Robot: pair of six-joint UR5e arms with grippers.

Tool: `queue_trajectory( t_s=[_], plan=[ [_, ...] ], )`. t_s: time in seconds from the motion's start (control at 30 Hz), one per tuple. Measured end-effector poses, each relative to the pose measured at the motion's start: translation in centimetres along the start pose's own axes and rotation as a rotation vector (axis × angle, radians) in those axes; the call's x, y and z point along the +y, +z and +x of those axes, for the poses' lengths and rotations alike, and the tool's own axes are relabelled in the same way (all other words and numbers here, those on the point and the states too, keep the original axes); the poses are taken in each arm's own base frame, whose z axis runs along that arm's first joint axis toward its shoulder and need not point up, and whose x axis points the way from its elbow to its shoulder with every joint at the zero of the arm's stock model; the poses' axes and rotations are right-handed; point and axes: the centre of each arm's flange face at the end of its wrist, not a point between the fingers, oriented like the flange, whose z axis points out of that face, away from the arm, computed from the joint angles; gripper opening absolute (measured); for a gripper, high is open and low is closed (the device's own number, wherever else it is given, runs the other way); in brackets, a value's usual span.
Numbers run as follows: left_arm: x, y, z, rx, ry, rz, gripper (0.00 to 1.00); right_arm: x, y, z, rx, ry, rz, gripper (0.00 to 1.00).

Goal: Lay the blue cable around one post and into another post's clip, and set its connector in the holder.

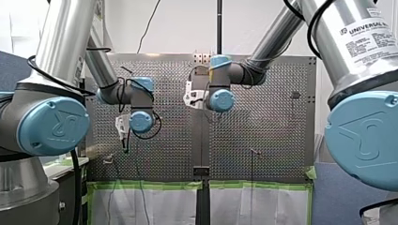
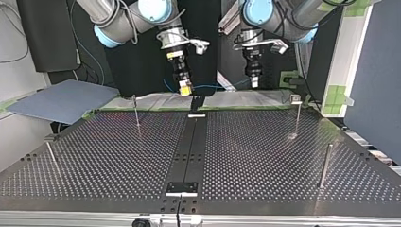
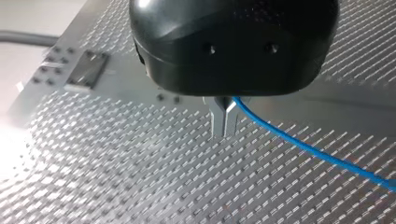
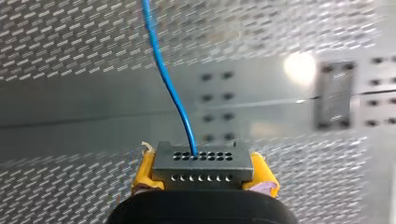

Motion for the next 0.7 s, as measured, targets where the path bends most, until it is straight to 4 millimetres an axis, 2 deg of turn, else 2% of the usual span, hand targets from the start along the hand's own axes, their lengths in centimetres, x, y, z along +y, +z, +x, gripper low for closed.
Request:
queue_trajectory(
  t_s=[0.13,0.27,0.47,0.57,0.7],
  plan=[
    [1.0,1.6,-2.4,-0.028,-0.029,-0.047,0.00,-0.7,0.7,4.0,0.043,0.007,0.023,0.00],
    [1.8,3.0,-4.7,-0.060,-0.055,-0.093,0.00,-1.2,1.1,7.1,0.085,0.013,0.040,0.00],
    [2.1,4.7,-8.5,-0.116,-0.122,-0.122,0.00,-2.0,1.4,12.9,0.174,0.025,0.071,0.00],
    [1.9,5.2,-10.4,-0.140,-0.156,-0.125,0.00,-2.3,1.4,14.4,0.194,0.026,0.089,0.00],
    [2.0,5.6,-12.8,-0.167,-0.192,-0.131,0.00,-2.7,1.7,14.8,0.192,0.024,0.119,0.00]
  ],
)
